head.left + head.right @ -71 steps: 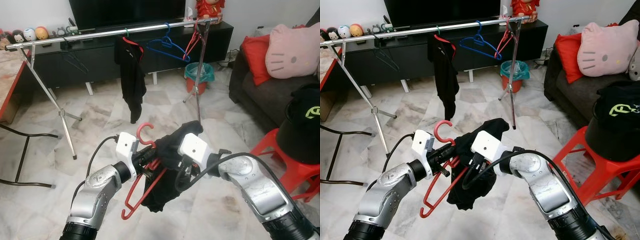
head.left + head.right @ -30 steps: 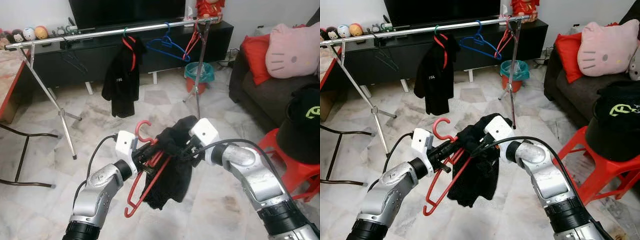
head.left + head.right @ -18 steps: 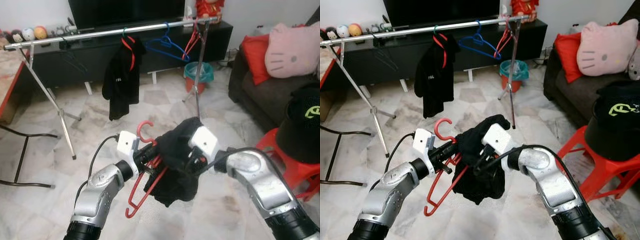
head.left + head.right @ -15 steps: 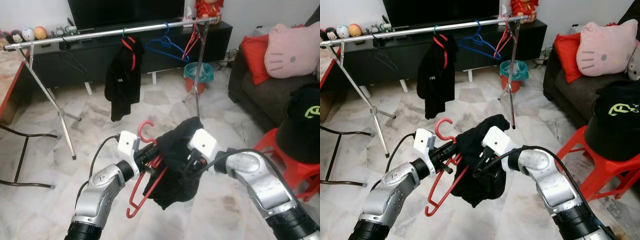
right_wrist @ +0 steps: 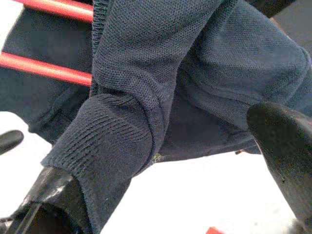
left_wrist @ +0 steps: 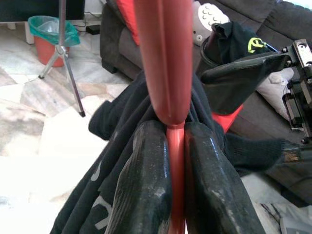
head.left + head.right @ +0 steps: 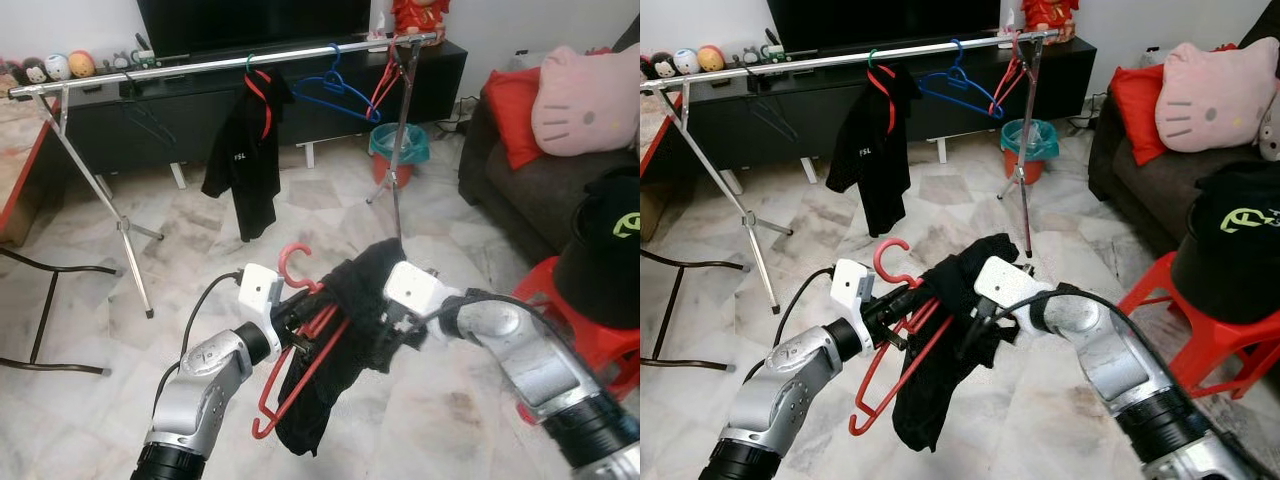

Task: Hang hanger

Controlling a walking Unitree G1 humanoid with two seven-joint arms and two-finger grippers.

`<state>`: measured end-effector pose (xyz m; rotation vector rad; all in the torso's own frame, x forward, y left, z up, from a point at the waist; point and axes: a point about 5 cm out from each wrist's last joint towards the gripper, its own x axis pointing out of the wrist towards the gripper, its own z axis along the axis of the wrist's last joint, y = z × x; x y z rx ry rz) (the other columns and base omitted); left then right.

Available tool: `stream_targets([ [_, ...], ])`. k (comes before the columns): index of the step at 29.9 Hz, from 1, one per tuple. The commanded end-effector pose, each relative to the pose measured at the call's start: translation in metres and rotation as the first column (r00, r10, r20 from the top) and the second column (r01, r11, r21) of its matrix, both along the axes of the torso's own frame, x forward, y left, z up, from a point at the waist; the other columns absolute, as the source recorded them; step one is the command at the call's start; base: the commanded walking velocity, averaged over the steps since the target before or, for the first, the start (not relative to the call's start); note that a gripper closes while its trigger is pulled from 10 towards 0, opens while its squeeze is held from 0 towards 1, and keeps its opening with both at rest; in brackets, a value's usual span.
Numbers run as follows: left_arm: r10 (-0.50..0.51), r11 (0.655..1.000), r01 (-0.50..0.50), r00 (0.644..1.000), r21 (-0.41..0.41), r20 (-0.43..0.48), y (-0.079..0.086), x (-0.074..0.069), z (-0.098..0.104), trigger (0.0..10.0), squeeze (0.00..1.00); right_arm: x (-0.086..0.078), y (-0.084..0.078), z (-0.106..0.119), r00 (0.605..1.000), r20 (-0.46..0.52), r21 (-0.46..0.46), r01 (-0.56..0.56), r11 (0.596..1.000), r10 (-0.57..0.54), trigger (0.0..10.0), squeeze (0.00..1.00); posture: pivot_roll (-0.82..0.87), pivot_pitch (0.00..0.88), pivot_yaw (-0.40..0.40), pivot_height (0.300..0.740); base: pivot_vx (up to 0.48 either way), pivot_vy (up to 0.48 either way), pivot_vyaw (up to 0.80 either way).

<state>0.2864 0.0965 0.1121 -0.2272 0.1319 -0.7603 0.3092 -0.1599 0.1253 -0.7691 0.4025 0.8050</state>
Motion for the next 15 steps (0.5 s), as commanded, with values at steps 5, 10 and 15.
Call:
stream_targets([
  [5,0.020,1.000,-0.019,0.997,-0.020,0.078,0.003,0.005,0.016,10.0,0.00,0.004,0.020,0.016,0.999,-0.031,0.294,0.019,0.956,-0.011,10.0,0.00,-0.05,0.023,0.020,0.740,0.000,0.000,0.00],
  [10,0.018,1.000,-0.016,0.997,-0.014,0.077,0.004,0.004,0.016,10.0,0.00,-0.001,0.020,0.009,0.998,-0.048,0.232,-0.036,0.972,0.049,10.0,0.00,-0.05,0.024,0.017,0.740,0.000,0.000,0.00],
  [15,0.022,1.000,-0.021,0.997,-0.014,0.078,0.005,0.004,0.016,10.0,0.00,-0.005,0.015,0.002,0.994,-0.079,0.171,-0.060,0.983,0.075,10.0,0.00,-0.04,0.024,0.016,0.740,0.000,0.000,0.00],
])
